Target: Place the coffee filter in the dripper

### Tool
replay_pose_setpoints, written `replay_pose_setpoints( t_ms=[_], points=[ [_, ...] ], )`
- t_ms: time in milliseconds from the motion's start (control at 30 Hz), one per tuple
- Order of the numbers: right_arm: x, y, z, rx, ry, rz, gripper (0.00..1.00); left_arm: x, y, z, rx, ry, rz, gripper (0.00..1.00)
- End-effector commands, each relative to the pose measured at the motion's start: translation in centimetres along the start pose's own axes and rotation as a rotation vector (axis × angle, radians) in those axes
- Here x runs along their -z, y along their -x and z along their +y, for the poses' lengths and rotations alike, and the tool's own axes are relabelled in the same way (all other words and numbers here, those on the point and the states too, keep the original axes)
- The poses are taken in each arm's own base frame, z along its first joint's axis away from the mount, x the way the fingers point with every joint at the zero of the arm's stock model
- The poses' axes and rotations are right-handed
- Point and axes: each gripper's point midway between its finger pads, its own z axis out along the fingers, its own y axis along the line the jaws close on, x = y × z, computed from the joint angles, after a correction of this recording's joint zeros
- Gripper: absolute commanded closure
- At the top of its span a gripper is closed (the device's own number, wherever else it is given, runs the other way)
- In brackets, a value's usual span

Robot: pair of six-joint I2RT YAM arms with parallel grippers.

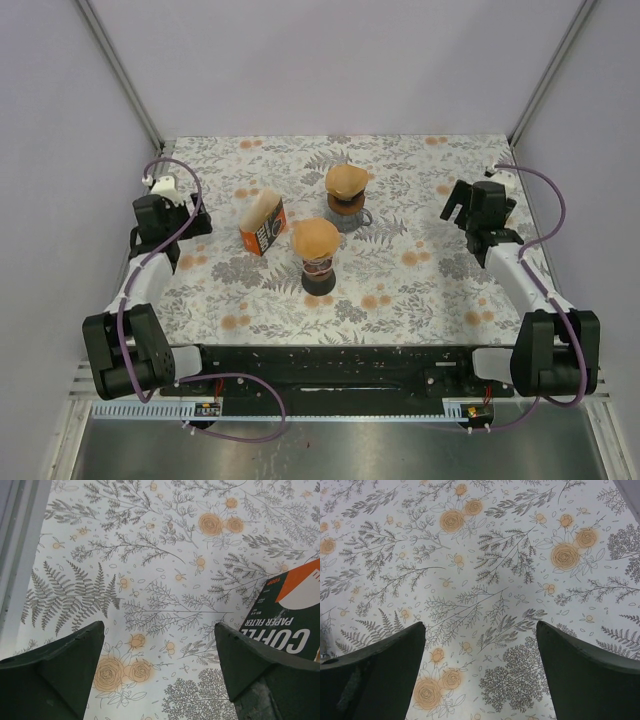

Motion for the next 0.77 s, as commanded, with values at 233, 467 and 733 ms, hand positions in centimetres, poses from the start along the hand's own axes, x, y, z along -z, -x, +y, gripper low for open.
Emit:
replay_pose_setpoints(
  t_ms=[233, 467, 733],
  points=[
    [-0.6, 2.7, -0.3, -0.052, 0.023, -0.279, 0.01, -0.5, 0.3, 0.3, 0.060, 0.022, -0.136, 0.04],
    [-1.6, 1.3, -1.1, -0.043, -0.011, -0.277, 0.01, -0.7, -0.2, 0.0, 0.074, -0.003, -0.167, 0.03],
    [-1.9, 0.6, -1.5, -0.032, -0.002, -0.352, 0.01, -0.8, -0.1, -0.3, 0.071, -0.017, -0.176, 0.03]
  ],
)
